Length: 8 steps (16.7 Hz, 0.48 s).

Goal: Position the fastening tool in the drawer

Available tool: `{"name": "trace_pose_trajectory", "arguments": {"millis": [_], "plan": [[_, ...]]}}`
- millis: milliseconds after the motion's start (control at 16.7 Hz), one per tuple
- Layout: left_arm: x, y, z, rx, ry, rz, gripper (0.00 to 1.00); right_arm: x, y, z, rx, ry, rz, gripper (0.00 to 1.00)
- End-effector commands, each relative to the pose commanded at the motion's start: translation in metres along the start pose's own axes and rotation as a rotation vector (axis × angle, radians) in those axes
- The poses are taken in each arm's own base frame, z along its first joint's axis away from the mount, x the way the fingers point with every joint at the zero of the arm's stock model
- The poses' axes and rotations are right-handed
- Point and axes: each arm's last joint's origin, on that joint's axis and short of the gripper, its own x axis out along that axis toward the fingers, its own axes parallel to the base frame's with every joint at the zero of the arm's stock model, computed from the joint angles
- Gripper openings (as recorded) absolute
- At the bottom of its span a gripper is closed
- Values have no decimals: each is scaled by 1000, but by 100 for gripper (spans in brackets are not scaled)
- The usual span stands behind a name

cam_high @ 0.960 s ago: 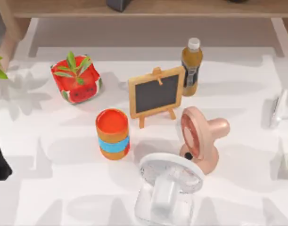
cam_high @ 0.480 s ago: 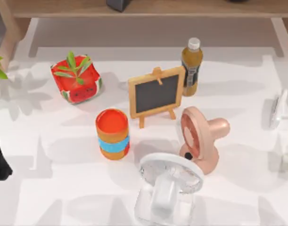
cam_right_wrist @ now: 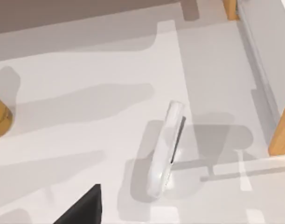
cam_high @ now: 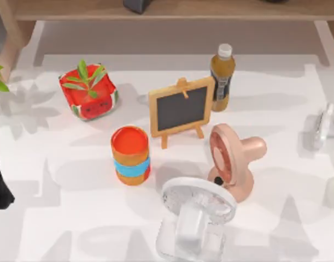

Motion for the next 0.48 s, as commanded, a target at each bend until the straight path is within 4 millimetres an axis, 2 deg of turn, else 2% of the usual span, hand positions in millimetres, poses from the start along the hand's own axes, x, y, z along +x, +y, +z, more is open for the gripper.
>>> {"name": "trace_pose_trajectory", "arguments": {"millis": [240,480], "plan": [[0,0,0,0,0,0,100,50,14,45,70,270,-50,100],[0,0,0,0,0,0,100,117,26,68,130,520,-118,100]]}}
